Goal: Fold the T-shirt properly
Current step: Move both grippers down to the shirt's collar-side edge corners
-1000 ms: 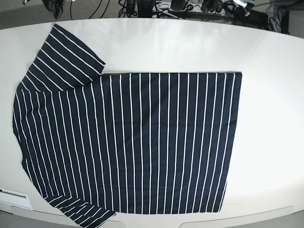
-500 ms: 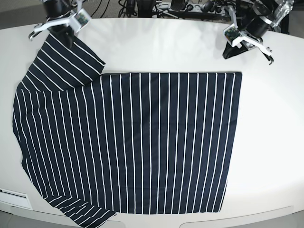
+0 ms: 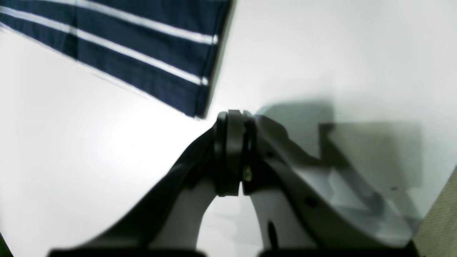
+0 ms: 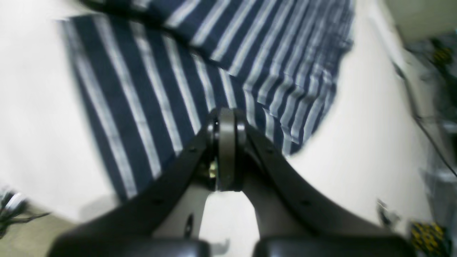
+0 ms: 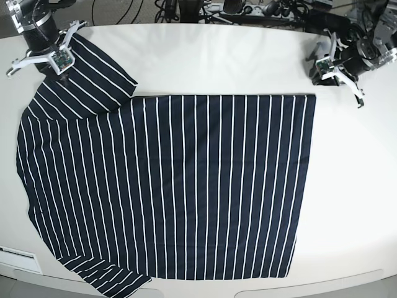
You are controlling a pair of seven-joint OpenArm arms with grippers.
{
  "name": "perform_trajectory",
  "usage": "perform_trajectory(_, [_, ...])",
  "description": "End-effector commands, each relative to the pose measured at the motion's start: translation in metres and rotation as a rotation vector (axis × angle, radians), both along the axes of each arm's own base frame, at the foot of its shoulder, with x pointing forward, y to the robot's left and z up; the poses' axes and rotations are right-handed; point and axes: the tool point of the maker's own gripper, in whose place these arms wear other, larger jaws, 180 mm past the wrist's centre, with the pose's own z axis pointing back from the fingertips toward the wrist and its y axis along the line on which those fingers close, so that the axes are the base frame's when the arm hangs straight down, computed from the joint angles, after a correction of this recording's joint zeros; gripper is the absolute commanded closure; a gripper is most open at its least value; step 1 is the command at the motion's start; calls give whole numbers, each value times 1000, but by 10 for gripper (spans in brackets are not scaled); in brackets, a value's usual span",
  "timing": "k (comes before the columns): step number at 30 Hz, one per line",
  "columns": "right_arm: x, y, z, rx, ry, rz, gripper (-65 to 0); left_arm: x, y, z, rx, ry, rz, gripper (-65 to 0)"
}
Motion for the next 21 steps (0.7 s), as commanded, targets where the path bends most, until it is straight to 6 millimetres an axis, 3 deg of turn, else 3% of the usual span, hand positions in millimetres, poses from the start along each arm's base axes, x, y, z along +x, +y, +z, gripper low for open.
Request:
perform_trajectory(1, [-1,-3,-3,-4,10,10,0,8,-2,11,-11,-34,-36,0])
perform_trajectory(2, [-4,-5,-9,-3,34,11,0,9,-5,14,-22,-43,-55,-24])
perform_trajectory(5, [-8,-10,-18,-12,60,0,0,9,-10,19,-31,-67,-116,-281])
perform_trajectory(7, [-8,-10,-18,-12,61,0,0,10,-9,19,-15,-75,-136,-381])
perform_trajectory(14, [-8,-6,-20,-8,72,29,0,-1,7,5,176,-62,-300,-382])
perform_trajectory(21, [-9,-3,-20,15,80,30,0,3,6,2,214,-75,-370,-382])
